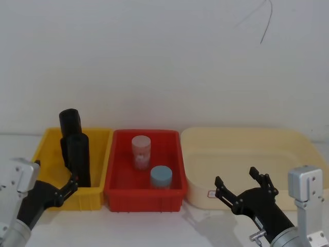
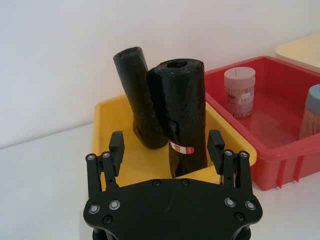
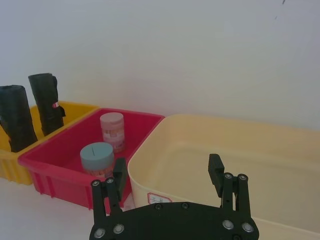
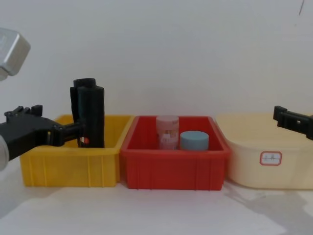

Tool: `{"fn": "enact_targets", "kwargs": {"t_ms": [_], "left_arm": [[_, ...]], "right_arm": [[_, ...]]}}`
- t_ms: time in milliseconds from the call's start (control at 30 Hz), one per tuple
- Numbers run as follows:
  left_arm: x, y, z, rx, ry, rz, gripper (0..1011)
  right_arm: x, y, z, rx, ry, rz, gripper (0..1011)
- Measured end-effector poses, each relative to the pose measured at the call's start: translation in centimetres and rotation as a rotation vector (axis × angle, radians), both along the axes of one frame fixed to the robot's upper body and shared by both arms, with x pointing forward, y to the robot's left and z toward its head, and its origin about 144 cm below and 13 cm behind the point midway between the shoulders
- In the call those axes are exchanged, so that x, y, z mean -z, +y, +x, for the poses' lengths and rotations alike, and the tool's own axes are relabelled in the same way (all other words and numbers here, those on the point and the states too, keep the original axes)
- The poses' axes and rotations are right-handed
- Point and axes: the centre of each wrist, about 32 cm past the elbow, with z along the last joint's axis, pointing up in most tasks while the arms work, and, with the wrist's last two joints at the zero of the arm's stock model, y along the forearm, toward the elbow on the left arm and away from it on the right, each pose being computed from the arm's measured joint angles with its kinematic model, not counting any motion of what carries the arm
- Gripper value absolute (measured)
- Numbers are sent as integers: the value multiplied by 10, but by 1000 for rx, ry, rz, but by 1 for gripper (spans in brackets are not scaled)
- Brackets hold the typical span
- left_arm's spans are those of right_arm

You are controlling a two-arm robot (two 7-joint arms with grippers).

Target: Pick up the garbage bag with the one hand and transfer it to the other hand.

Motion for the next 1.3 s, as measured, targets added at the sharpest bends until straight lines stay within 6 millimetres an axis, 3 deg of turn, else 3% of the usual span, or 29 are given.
{"fn": "enact_targets", "kwargs": {"t_ms": [1033,1300], "left_arm": [[-11,-25,58,78,10,-91,1000],[-15,-29,68,78,6,-109,844]], "right_arm": [[0,0,0,0,0,0,1000],[0,0,0,0,0,0,999]]}}
